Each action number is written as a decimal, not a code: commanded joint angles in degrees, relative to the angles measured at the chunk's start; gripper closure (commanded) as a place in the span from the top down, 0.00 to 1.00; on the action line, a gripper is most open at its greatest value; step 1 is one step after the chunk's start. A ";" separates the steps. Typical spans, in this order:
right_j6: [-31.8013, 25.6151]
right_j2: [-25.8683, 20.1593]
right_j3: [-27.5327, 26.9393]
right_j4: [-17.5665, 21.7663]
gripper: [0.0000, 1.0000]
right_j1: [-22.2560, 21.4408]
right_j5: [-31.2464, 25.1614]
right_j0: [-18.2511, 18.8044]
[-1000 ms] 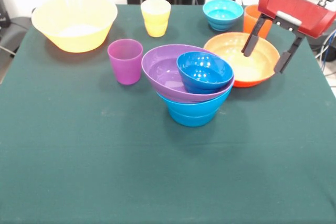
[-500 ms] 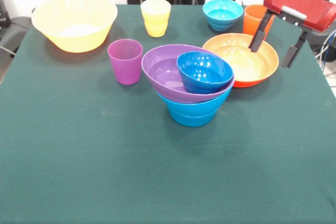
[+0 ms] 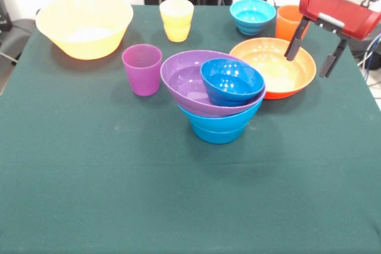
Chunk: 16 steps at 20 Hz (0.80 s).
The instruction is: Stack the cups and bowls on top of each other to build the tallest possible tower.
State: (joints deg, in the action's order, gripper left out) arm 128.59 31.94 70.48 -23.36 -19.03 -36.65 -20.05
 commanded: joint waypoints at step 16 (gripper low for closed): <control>6.82 -14.18 8.85 -0.01 1.00 6.66 6.64 1.04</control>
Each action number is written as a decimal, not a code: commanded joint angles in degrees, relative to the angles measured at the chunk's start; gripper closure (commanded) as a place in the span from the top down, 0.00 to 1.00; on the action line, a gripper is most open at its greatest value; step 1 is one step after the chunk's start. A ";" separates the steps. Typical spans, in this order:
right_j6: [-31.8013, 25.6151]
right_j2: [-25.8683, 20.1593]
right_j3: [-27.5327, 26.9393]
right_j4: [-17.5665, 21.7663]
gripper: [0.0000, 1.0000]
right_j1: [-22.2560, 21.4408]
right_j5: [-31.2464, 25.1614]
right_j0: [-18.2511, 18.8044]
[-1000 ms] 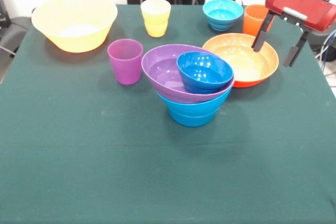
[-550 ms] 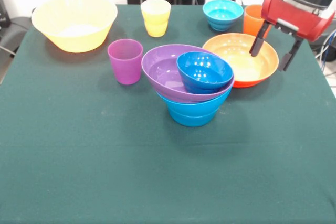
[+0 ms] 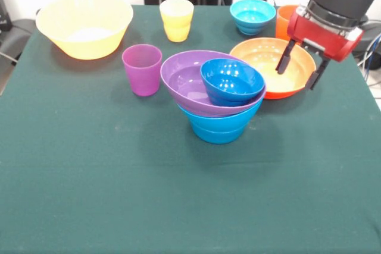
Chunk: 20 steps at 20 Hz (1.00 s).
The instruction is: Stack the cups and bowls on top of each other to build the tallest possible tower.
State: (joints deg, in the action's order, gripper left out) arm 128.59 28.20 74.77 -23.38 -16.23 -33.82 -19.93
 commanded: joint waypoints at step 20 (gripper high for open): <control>6.51 -15.08 6.21 -0.05 1.00 5.29 3.96 2.71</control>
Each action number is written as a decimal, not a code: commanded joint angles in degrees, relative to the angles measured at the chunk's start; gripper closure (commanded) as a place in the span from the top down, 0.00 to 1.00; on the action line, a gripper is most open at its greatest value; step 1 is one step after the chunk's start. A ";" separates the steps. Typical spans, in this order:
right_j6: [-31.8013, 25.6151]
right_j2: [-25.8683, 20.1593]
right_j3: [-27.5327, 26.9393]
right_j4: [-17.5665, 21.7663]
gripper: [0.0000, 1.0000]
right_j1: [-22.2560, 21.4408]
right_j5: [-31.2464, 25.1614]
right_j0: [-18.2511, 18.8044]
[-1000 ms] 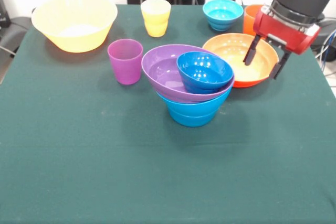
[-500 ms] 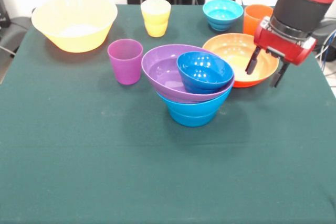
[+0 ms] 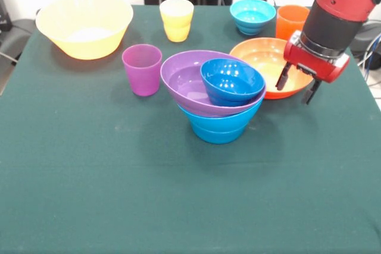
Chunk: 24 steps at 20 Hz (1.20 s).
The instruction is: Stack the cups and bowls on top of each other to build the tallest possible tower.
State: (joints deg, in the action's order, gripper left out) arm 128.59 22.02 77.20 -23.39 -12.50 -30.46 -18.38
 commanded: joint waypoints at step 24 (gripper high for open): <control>4.17 -15.55 6.32 0.94 1.00 3.63 4.44 5.44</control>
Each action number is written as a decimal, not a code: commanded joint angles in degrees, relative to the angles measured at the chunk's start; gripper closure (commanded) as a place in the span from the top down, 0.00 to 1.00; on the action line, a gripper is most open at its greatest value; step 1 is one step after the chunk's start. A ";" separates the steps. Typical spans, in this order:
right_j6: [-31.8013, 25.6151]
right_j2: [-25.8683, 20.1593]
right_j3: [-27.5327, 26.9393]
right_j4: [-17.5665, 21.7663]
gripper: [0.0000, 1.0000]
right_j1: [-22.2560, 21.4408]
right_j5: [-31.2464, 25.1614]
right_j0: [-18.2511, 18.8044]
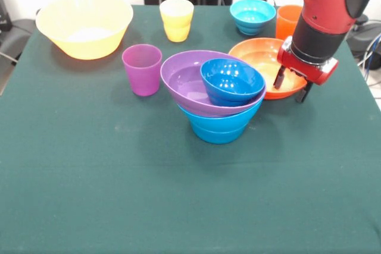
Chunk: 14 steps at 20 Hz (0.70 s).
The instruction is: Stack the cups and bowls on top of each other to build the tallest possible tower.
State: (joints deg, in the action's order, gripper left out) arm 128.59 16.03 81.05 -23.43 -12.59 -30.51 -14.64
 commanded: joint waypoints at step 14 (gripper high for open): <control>3.63 -10.75 3.92 0.91 0.00 0.76 5.39 2.56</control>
State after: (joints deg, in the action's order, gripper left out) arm 128.59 15.29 81.30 -23.40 -13.16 -30.46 -14.08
